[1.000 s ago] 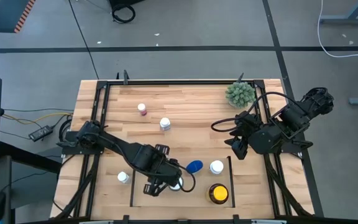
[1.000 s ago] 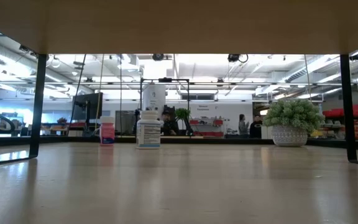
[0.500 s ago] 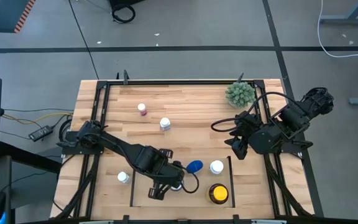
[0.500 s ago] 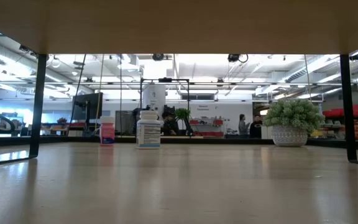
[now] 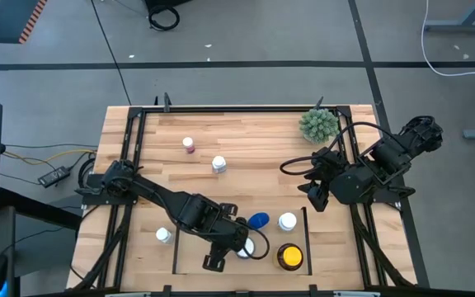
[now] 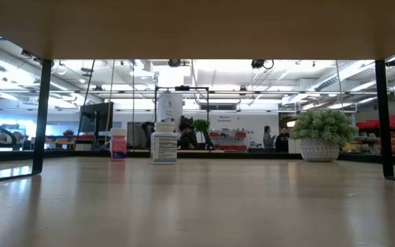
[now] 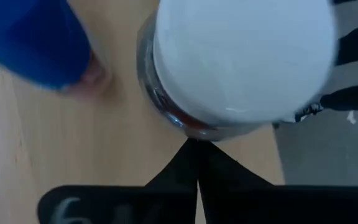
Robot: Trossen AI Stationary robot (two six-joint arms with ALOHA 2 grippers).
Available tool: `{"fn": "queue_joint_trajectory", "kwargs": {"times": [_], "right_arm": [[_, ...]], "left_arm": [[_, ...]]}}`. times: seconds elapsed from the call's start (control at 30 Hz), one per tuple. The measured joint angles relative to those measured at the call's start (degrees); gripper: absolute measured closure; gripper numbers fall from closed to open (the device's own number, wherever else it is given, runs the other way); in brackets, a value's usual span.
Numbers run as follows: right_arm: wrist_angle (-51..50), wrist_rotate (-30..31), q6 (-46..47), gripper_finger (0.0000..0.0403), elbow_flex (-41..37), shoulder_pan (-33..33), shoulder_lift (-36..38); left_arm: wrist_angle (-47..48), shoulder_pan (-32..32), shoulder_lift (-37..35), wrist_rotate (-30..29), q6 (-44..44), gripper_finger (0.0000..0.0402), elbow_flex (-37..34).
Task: Pick and place medicine bottles onto shelf by color
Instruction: Put the green medicine bottle on the shelf
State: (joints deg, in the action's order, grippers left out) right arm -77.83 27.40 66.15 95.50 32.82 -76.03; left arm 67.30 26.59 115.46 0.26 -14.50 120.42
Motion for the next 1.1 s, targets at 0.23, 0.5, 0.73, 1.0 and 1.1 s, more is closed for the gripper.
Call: {"fn": "queue_joint_trajectory", "kwargs": {"times": [0.23, 0.5, 0.73, 1.0, 1.1], "right_arm": [[0.0, 0.1, 0.0, 0.0185, 0.0, 0.0, 0.0], [0.0, 0.2, 0.0, 0.0185, 0.0, 0.0, 0.0], [0.0, 0.2, 0.3, 0.0185, 0.0, 0.0, 0.0], [0.0, 0.2, 0.4, 0.0185, 0.0, 0.0, 0.0], [0.0, 0.2, 0.4, 0.0185, 0.0, 0.0, 0.0]], "left_arm": [[-1.1, 0.0, 0.0, 0.0, 1.2, 0.0388, 0.0], [-4.0, 0.8, 0.0, 0.1, 6.2, 0.0397, 0.0], [-5.6, 0.7, 0.0, 0.0, 7.8, 0.0390, 0.0], [-9.3, 0.7, 0.0, 0.0, 8.5, 0.0391, 0.0], [-9.7, 0.7, 0.0, 0.0, 10.3, 0.0388, 0.0]]}}
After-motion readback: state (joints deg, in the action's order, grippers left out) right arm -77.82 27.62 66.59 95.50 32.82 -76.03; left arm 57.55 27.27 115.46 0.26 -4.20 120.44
